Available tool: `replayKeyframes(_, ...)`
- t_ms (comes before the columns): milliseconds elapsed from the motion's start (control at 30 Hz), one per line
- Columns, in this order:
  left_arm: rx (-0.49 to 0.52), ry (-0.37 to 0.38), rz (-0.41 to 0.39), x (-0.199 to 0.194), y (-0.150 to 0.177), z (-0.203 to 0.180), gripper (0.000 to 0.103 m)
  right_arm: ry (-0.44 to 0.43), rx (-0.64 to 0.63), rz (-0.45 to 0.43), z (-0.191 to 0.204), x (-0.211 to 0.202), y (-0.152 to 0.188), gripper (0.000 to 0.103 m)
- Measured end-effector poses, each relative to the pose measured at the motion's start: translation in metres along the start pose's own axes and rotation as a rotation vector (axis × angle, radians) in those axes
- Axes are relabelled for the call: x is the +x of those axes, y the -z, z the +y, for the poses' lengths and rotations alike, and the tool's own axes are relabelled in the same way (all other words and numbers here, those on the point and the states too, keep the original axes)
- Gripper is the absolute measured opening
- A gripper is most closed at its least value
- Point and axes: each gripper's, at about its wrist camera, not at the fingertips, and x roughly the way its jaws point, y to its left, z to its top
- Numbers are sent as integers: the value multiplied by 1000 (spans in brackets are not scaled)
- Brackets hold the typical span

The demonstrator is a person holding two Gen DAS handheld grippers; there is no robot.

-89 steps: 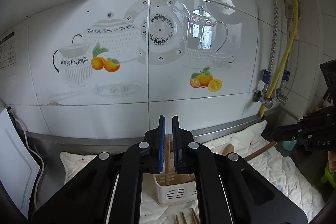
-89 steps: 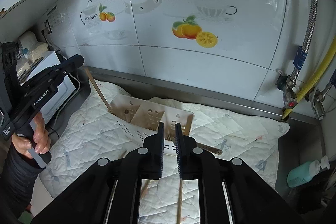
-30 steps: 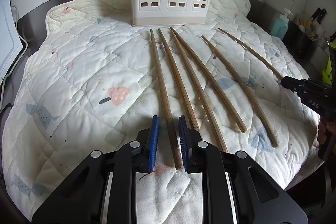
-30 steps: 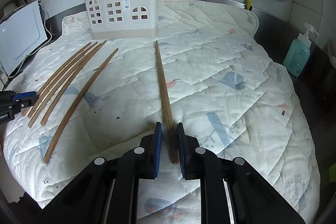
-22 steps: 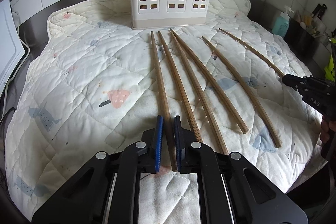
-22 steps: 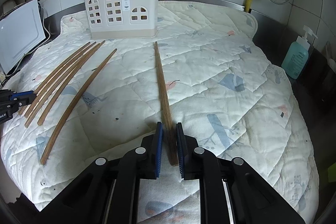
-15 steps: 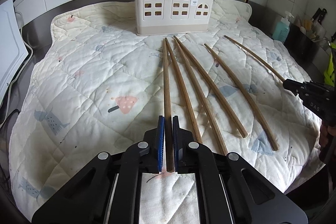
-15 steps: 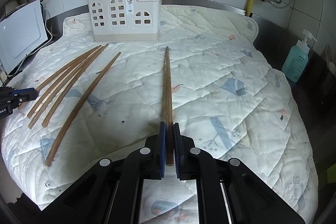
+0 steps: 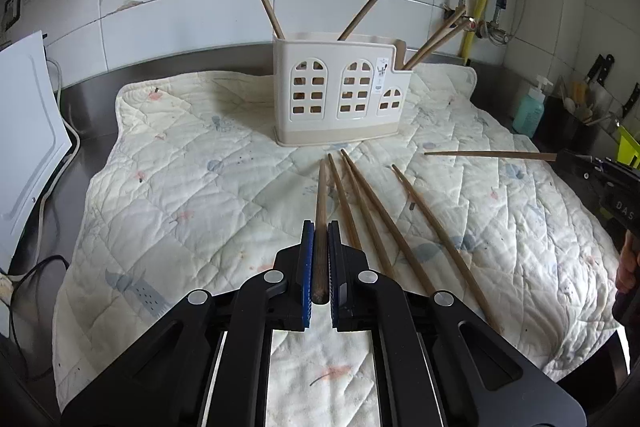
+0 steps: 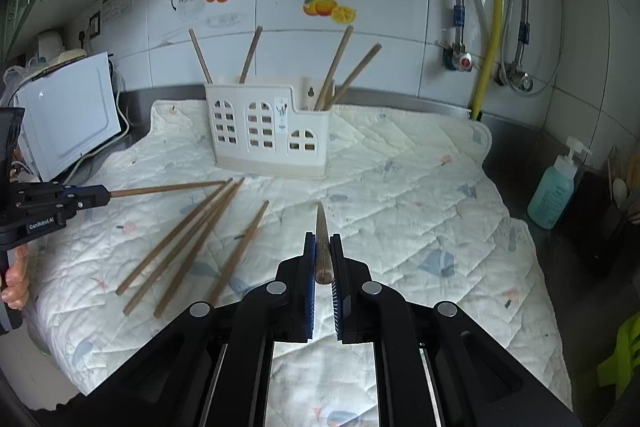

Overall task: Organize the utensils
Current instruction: 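Lift the left tool's chopstick toward the holder while the right tool lifts its chopstick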

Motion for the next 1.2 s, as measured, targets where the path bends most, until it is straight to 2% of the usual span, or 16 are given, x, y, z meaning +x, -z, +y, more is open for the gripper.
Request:
replayKeyframes(400, 26, 11, -101, -14, -45, 2, 5, -65, 37, -55, -13, 4, -66, 7)
replayKeyframes(800, -19, 46, -185, -32, -77, 14, 5, -115, 19, -76, -16, -1, -108, 7)
replayKeyframes(933, -13, 52, -245, -46, -102, 16, 5, -133, 7, -79, -20, -5, -131, 7)
replayKeyframes(1200, 33, 31, -378, -67, -170, 6, 5, -155, -17, -64, -28, -4, -180, 7)
